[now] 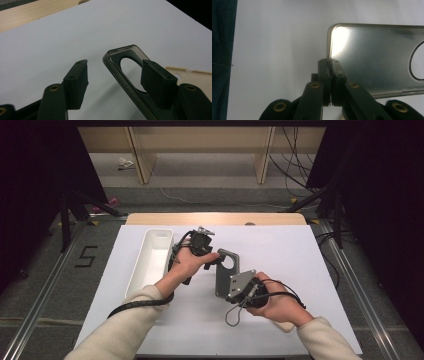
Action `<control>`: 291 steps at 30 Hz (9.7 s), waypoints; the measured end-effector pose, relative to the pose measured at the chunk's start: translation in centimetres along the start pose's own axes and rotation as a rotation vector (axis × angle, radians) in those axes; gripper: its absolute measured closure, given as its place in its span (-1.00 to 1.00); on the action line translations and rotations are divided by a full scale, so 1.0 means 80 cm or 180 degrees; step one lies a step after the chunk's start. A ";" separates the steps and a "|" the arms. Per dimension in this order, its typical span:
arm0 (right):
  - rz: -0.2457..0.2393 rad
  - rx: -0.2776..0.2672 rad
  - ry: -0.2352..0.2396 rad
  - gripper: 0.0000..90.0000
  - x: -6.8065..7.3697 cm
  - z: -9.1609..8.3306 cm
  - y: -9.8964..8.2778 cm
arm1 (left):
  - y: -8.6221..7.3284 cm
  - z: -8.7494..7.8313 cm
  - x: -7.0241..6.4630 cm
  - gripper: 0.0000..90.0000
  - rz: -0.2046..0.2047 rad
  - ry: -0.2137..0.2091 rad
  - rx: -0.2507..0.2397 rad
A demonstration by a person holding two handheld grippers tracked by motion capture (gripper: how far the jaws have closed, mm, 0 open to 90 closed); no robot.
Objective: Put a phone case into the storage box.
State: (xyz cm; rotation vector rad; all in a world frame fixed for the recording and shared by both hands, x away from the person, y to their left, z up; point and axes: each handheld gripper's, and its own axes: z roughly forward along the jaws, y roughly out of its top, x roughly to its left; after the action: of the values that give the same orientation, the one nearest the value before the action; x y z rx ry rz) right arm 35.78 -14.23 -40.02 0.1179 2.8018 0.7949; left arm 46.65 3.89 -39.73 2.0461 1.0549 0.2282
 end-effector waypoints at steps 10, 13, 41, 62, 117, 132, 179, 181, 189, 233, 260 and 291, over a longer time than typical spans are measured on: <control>-0.0021 0.0009 -0.0021 0.98 0.001 0.000 0.002 | -0.002 0.002 0.000 0.17 -0.0137 -0.0090 0.0105; -0.0049 0.0005 -0.0033 0.98 0.001 0.000 0.003 | -0.006 0.006 0.000 0.26 -0.0299 -0.0201 0.0186; 0.0368 -0.0321 -0.0432 -0.08 -0.010 0.005 -0.010 | -0.007 -0.046 -0.023 0.81 -0.0030 -0.0080 -0.0714; 0.1136 -0.0828 -0.0662 -0.58 -0.030 -0.016 -0.050 | -0.047 -0.105 0.011 0.81 -0.0111 -0.0044 -0.1234; 0.1630 -0.1118 -0.0790 -0.62 -0.029 -0.028 -0.081 | -0.060 -0.178 0.063 0.81 -0.0122 0.0041 -0.1590; 0.1660 -0.1138 -0.0806 -0.62 -0.028 -0.031 -0.084 | -0.059 -0.192 0.085 0.81 -0.0177 0.0047 -0.1604; 0.1769 -0.1162 -0.0851 -0.62 -0.031 -0.035 -0.095 | -0.034 -0.206 0.161 0.81 -0.0149 0.0192 -0.1626; 0.1770 -0.1165 -0.0852 -0.62 -0.031 -0.035 -0.095 | -0.033 -0.206 0.164 0.81 -0.0146 0.0199 -0.1627; 0.1772 -0.1166 -0.0855 -0.62 -0.031 -0.035 -0.095 | -0.034 -0.202 0.178 0.81 -0.0222 0.0224 -0.1591; 0.1787 -0.1172 -0.0834 -0.63 -0.032 -0.034 -0.096 | -0.028 -0.155 0.223 0.81 -0.0292 0.0403 -0.1305; 0.1776 -0.1174 -0.0820 -0.63 -0.033 -0.033 -0.096 | -0.030 -0.124 0.235 0.80 -0.0322 0.0505 -0.1076; 0.1772 -0.1169 -0.0804 -0.63 -0.033 -0.033 -0.097 | -0.043 -0.100 0.246 0.79 -0.0413 0.0650 -0.0870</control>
State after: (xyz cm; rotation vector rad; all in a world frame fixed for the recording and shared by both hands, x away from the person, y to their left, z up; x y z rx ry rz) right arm 37.57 -22.53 -41.39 0.8899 2.3499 1.2916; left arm 53.25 24.37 -40.69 1.7293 1.2046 0.4946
